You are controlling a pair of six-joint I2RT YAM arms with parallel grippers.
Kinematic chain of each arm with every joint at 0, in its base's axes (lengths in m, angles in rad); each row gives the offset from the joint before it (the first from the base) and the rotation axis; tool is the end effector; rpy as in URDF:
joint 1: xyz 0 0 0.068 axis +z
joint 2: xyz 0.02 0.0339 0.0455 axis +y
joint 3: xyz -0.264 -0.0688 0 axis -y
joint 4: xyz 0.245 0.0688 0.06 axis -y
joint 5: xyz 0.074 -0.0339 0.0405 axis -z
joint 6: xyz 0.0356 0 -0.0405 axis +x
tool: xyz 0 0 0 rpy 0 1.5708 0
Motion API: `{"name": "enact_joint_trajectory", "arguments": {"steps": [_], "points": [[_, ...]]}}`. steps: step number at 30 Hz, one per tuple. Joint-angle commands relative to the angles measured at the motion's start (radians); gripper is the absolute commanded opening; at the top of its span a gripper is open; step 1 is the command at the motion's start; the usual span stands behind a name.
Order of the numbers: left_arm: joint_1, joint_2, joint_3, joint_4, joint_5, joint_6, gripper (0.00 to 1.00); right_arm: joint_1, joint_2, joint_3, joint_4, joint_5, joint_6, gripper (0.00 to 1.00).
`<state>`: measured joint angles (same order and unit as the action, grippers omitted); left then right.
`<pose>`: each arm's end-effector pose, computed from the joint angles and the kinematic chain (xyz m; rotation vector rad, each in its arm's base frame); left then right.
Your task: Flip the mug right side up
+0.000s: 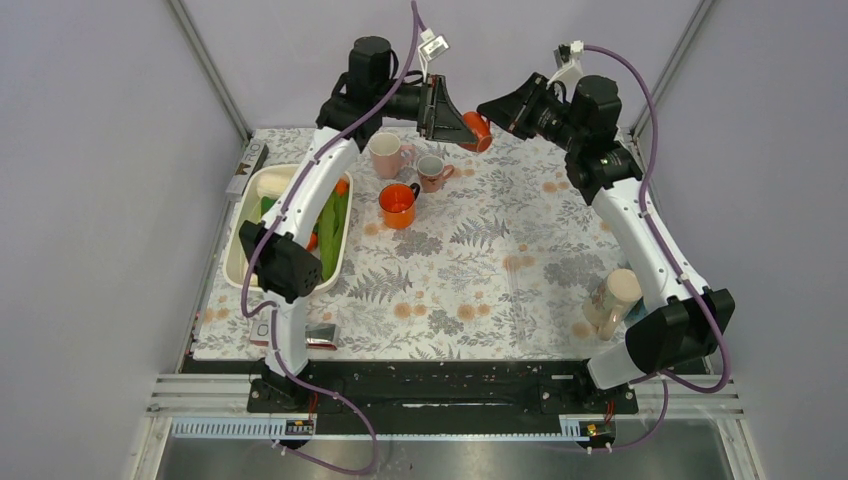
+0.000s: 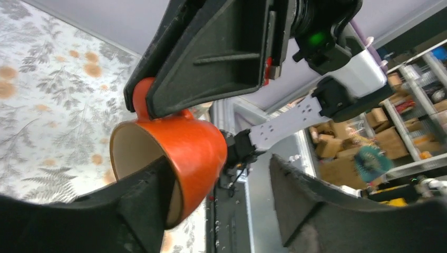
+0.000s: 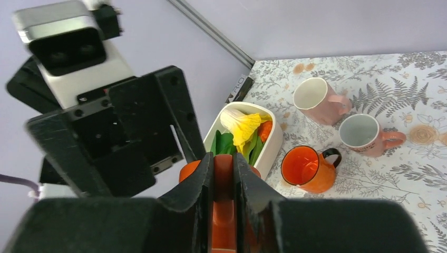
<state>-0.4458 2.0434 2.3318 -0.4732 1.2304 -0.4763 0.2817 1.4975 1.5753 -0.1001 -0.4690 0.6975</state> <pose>0.3847 -0.2210 0.4600 0.9678 1.7084 -1.6973 0.3279 0.1116 0.4533 -0.0370 1.7102 1.1173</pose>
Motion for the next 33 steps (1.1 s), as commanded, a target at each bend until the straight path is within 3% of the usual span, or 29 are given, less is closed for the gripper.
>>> {"name": "enact_joint_trajectory", "arguments": {"steps": [1, 3, 6, 7, 8, 11, 14, 18, 22, 26, 33], "points": [[-0.011, -0.022, -0.081, 0.303, 0.099, -0.251, 0.63, 0.013, -0.045, -0.003, 0.133, -0.008, 0.045, 0.00], [-0.016, -0.024, -0.117, 0.430, 0.123, -0.351, 0.48, 0.013, -0.047, -0.018, 0.147, -0.006, 0.056, 0.00], [-0.024, -0.027, -0.178, 0.693, 0.149, -0.556, 0.02, 0.013, -0.040, -0.024, 0.145, -0.013, 0.055, 0.00], [-0.019, -0.026, -0.199, 0.771, 0.143, -0.616, 0.00, 0.013, -0.040, -0.023, 0.134, -0.005, 0.048, 0.00], [-0.011, -0.027, -0.216, 0.821, 0.140, -0.648, 0.00, 0.013, -0.043, -0.021, 0.117, 0.006, 0.031, 0.06], [0.021, -0.029, -0.225, 0.639, 0.111, -0.544, 0.00, 0.013, -0.062, -0.032, 0.050, 0.051, -0.024, 0.51], [0.056, -0.034, -0.145, 0.179, 0.031, -0.191, 0.00, 0.013, -0.075, -0.022, -0.077, 0.125, -0.101, 0.97], [0.059, -0.031, 0.006, -0.418, -0.287, 0.360, 0.00, 0.013, -0.100, -0.013, -0.197, 0.245, -0.182, 0.99], [0.002, -0.029, 0.014, -0.756, -0.662, 0.783, 0.00, 0.013, -0.104, 0.018, -0.293, 0.309, -0.262, 0.99], [-0.050, -0.053, -0.194, -0.816, -0.775, 0.962, 0.00, 0.013, -0.093, 0.036, -0.373, 0.387, -0.341, 0.99], [-0.134, -0.030, -0.362, -0.588, -0.843, 0.981, 0.00, -0.059, -0.002, 0.130, -0.646, 0.639, -0.457, 0.99]]}}
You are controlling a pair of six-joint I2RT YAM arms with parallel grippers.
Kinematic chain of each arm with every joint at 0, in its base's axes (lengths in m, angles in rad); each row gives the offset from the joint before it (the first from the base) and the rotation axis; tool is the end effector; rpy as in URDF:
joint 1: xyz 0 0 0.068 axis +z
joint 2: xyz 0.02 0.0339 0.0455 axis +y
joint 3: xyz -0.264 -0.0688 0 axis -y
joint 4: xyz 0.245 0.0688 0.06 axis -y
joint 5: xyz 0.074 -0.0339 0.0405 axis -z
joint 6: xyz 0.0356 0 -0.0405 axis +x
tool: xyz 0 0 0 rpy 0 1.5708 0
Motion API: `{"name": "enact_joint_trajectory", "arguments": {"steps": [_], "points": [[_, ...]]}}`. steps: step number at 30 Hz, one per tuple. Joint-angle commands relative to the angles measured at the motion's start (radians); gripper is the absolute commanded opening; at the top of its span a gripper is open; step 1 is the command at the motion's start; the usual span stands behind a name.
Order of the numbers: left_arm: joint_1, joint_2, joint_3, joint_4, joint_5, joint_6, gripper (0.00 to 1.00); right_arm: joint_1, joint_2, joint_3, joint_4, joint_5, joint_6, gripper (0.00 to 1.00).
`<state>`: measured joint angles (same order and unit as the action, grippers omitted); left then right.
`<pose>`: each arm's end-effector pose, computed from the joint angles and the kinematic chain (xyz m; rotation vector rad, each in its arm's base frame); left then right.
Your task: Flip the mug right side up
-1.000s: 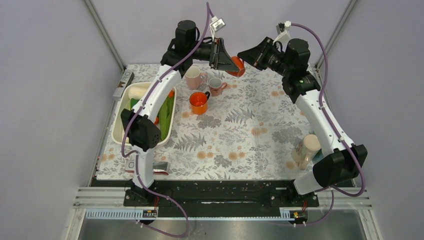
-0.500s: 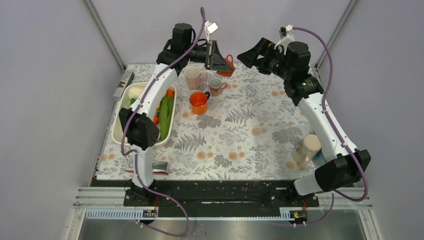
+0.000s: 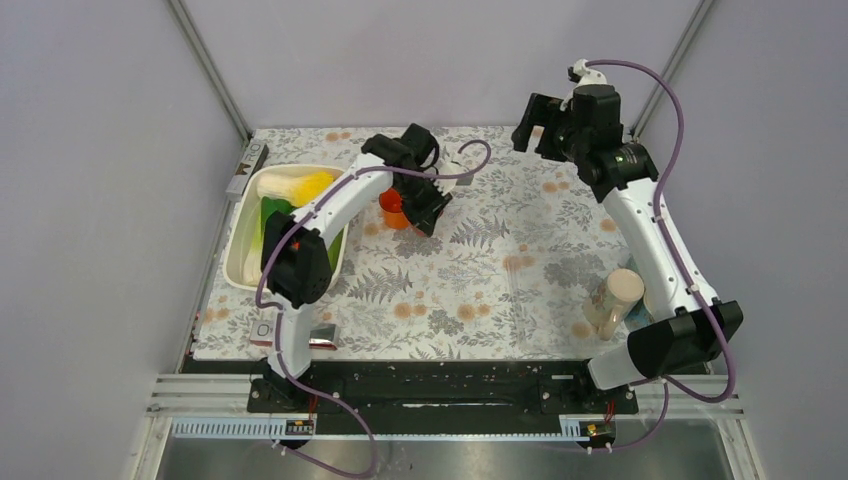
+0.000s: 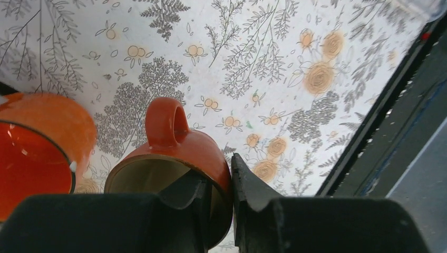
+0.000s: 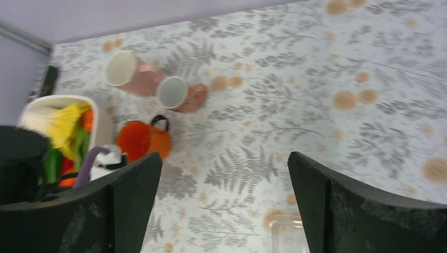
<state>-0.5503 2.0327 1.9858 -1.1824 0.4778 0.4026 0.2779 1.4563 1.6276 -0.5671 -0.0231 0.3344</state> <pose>0.3499 -0.2339 0.2988 1.3662 2.3949 -0.7041 0.3096 0.0892 0.4344 0.0409 1.9903 0.4215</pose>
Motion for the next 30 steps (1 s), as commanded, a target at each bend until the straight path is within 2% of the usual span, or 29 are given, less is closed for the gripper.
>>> {"name": "enact_joint_trajectory", "arguments": {"steps": [1, 4, 7, 11, 17, 23, 26, 30], "points": [[-0.037, -0.012, -0.029, 0.162, -0.103, 0.096, 0.00, -0.079, 0.046, 0.079, -0.214, 0.206, -0.099, 0.99], [-0.055, 0.030, -0.052, 0.246, -0.165, 0.093, 0.00, -0.155, 0.061, 0.059, -0.272, 0.216, -0.101, 1.00], [-0.066, 0.106, -0.027, 0.251, -0.144, 0.084, 0.00, -0.226, 0.063, 0.013, -0.294, 0.201, -0.097, 0.99], [-0.066, 0.189, -0.009, 0.282, -0.177, 0.042, 0.00, -0.245, 0.061, -0.043, -0.296, 0.242, -0.133, 0.99], [-0.066, 0.232, -0.024, 0.314, -0.245, 0.061, 0.00, -0.258, 0.105, -0.052, -0.344, 0.253, -0.203, 0.99], [-0.066, 0.235, -0.057, 0.329, -0.218, 0.067, 0.29, -0.260, 0.238, 0.042, -0.550, 0.392, -0.210, 0.99], [-0.064, 0.228, -0.037, 0.310, -0.210, 0.064, 0.43, -0.270, 0.220, 0.004, -0.529, 0.444, -0.175, 0.99], [-0.049, 0.226, 0.055, 0.250, -0.142, 0.051, 0.57, -0.398, 0.162, -0.064, -0.461, 0.448, -0.111, 0.99]]}}
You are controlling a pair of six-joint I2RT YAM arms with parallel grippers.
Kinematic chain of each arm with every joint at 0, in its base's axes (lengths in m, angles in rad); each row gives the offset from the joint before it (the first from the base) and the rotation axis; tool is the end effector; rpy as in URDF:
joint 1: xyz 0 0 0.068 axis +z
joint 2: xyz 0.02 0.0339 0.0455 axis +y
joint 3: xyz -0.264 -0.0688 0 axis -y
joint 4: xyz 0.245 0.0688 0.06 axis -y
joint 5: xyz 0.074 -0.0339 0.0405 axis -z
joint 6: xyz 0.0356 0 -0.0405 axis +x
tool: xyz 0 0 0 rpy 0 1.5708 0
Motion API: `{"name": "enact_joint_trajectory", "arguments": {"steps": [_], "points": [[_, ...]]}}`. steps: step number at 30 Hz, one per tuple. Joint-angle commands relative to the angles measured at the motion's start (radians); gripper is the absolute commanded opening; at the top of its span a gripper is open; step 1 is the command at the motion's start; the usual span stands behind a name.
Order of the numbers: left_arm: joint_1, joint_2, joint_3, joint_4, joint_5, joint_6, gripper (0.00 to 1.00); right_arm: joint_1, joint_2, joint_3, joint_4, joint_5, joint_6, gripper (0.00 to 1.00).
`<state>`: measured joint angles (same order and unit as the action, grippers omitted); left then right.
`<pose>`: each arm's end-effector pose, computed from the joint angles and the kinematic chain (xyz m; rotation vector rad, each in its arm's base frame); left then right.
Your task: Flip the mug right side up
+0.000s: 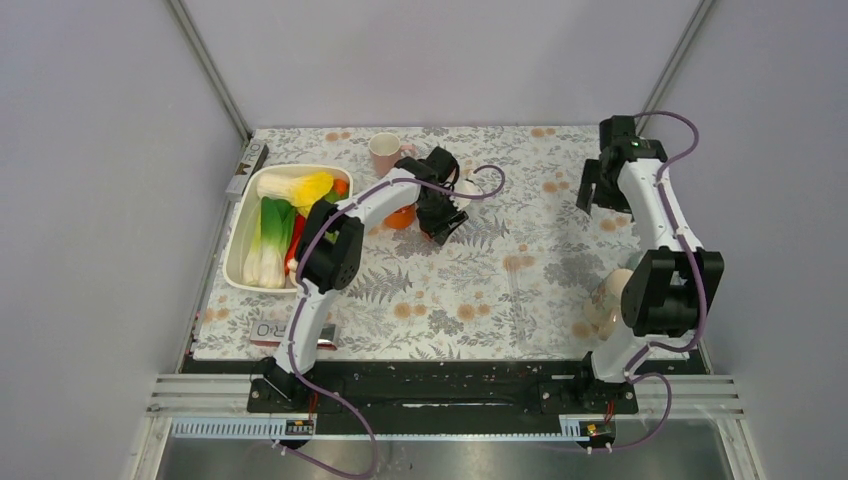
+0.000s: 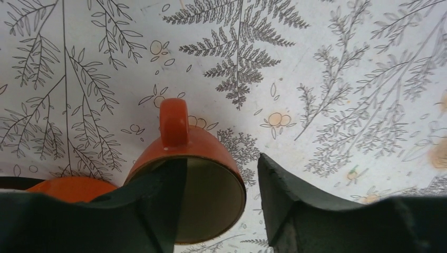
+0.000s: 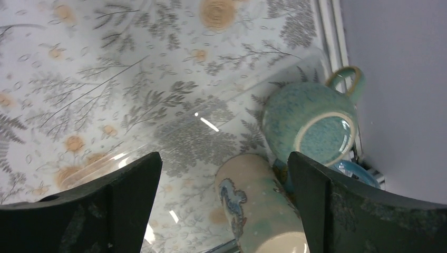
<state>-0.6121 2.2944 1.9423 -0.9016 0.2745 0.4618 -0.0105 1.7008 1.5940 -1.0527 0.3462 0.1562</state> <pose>0.3867 -0.2832 0.1803 1.4943 2.3886 -0.4218 0.3471 -0.0157 0.3103 0.3202 2.6596 -0.4262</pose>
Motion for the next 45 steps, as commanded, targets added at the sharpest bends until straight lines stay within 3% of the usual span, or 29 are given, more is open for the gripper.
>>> {"name": "enact_joint_trajectory", "arguments": {"steps": [1, 8, 13, 16, 18, 31, 36, 38, 45], "points": [[0.016, -0.037, 0.120, -0.040, 0.068, -0.016, 0.60, -0.146, -0.092, -0.038, 0.034, 0.077, 0.089, 0.99], [0.037, -0.042, 0.259, -0.151, 0.150, -0.031, 0.70, -0.366, -0.112, -0.089, 0.151, 0.089, 0.212, 0.99], [0.051, -0.061, 0.286, -0.186, 0.173, -0.019, 0.73, -0.477, -0.004, -0.057, 0.174, 0.097, 0.285, 0.99], [0.057, -0.072, 0.278, -0.191, 0.172, -0.024, 0.73, -0.501, 0.070, -0.035, 0.174, 0.126, 0.293, 0.91], [0.058, -0.085, 0.269, -0.192, 0.169, -0.023, 0.73, -0.509, 0.108, -0.031, 0.174, 0.116, 0.292, 0.86], [0.061, -0.124, 0.259, -0.178, 0.146, -0.026, 0.73, -0.519, 0.276, -0.039, 0.156, 0.089, 0.239, 0.78], [0.062, -0.128, 0.256, -0.170, 0.142, -0.028, 0.73, -0.519, 0.306, -0.083, 0.152, -0.044, 0.172, 0.58], [0.061, -0.128, 0.256, -0.167, 0.144, -0.027, 0.74, -0.515, 0.291, -0.095, 0.159, -0.091, 0.155, 0.54], [0.061, -0.122, 0.267, -0.158, 0.134, -0.015, 0.74, -0.482, 0.260, -0.100, 0.155, -0.174, 0.112, 0.60]]}}
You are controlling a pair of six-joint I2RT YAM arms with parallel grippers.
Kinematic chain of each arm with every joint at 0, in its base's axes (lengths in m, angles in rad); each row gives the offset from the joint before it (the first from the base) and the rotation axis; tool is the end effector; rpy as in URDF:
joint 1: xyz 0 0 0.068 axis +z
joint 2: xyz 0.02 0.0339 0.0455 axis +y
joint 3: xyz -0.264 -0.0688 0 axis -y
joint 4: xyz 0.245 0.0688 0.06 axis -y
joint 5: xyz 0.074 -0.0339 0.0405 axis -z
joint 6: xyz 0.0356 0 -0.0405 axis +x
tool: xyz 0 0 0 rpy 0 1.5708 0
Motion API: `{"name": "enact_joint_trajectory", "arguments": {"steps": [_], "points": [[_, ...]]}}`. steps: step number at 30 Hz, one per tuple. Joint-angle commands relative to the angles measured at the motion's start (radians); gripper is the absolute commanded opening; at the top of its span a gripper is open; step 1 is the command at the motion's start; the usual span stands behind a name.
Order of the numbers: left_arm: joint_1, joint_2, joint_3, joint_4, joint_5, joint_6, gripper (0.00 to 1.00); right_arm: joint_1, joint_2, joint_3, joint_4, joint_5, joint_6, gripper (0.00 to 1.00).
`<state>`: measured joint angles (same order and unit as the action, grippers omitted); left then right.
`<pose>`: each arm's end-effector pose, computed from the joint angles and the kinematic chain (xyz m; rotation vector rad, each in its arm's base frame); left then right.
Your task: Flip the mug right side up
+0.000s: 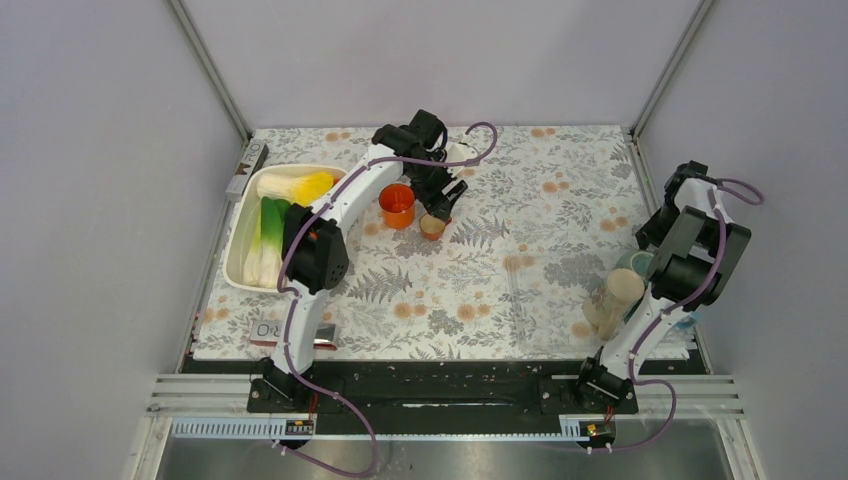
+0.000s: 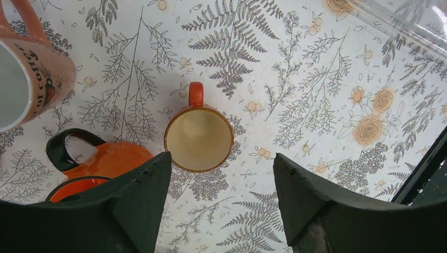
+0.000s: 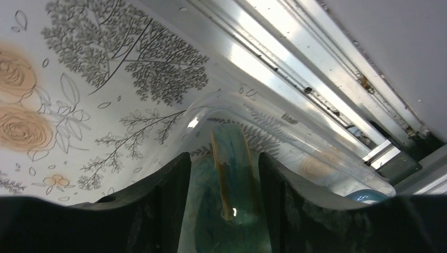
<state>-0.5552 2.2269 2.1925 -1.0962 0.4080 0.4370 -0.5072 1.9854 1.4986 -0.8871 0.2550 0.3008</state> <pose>0.3949 -0.2616 0.2777 1.3790 2.2883 -0.5864 0.3384 -0.1983 0.1872 1.1922 2.6937 -0.4056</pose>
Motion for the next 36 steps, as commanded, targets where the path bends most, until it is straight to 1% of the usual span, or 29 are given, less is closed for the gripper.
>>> {"name": "enact_joint_trajectory", "arguments": {"steps": [1, 2, 3, 4, 8, 11, 16, 18, 19, 20, 23, 28, 31, 34, 36], "points": [[0.005, -0.054, 0.018, 0.040, 0.000, 0.009, 0.74, 0.016, -0.012, -0.007, -0.011, -0.086, -0.031, 0.63], [0.005, -0.053, 0.020, 0.041, 0.000, 0.009, 0.74, 0.016, 0.005, -0.007, -0.016, -0.085, -0.029, 0.64], [0.005, -0.053, 0.022, 0.041, 0.003, 0.007, 0.74, 0.016, 0.025, 0.001, -0.027, -0.084, -0.031, 0.63], [0.005, -0.057, 0.022, 0.042, 0.002, 0.006, 0.74, 0.015, 0.038, 0.007, -0.037, -0.082, -0.035, 0.59], [0.008, -0.062, 0.021, 0.041, 0.003, 0.000, 0.74, 0.016, 0.045, 0.013, -0.040, -0.081, -0.060, 0.27], [0.012, -0.067, 0.024, 0.040, 0.007, -0.007, 0.74, 0.017, 0.017, 0.031, -0.043, -0.104, -0.085, 0.00], [0.017, -0.071, 0.057, 0.036, 0.043, -0.029, 0.74, 0.033, -0.066, 0.071, -0.039, -0.200, -0.143, 0.00], [0.018, -0.073, 0.070, 0.035, 0.063, -0.040, 0.75, 0.066, -0.120, 0.078, -0.022, -0.248, -0.175, 0.00], [0.018, -0.074, 0.077, 0.036, 0.071, -0.048, 0.75, 0.081, -0.148, 0.078, -0.009, -0.312, -0.186, 0.00], [0.018, -0.075, 0.083, 0.036, 0.079, -0.056, 0.75, 0.097, -0.178, 0.074, 0.008, -0.334, -0.190, 0.00], [0.018, -0.080, 0.090, 0.052, 0.108, -0.088, 0.76, 0.133, -0.262, 0.045, 0.073, -0.443, -0.164, 0.00], [0.018, -0.086, 0.092, 0.084, 0.154, -0.151, 0.77, 0.180, -0.320, -0.014, 0.151, -0.571, -0.135, 0.00], [0.019, -0.086, 0.091, 0.119, 0.218, -0.208, 0.79, 0.236, -0.352, -0.016, 0.187, -0.635, -0.120, 0.00], [0.018, -0.082, 0.089, 0.178, 0.330, -0.302, 0.86, 0.316, -0.401, 0.005, 0.254, -0.716, -0.076, 0.00], [0.018, -0.075, 0.083, 0.238, 0.411, -0.390, 0.89, 0.378, -0.440, 0.023, 0.309, -0.727, -0.038, 0.00]]}}
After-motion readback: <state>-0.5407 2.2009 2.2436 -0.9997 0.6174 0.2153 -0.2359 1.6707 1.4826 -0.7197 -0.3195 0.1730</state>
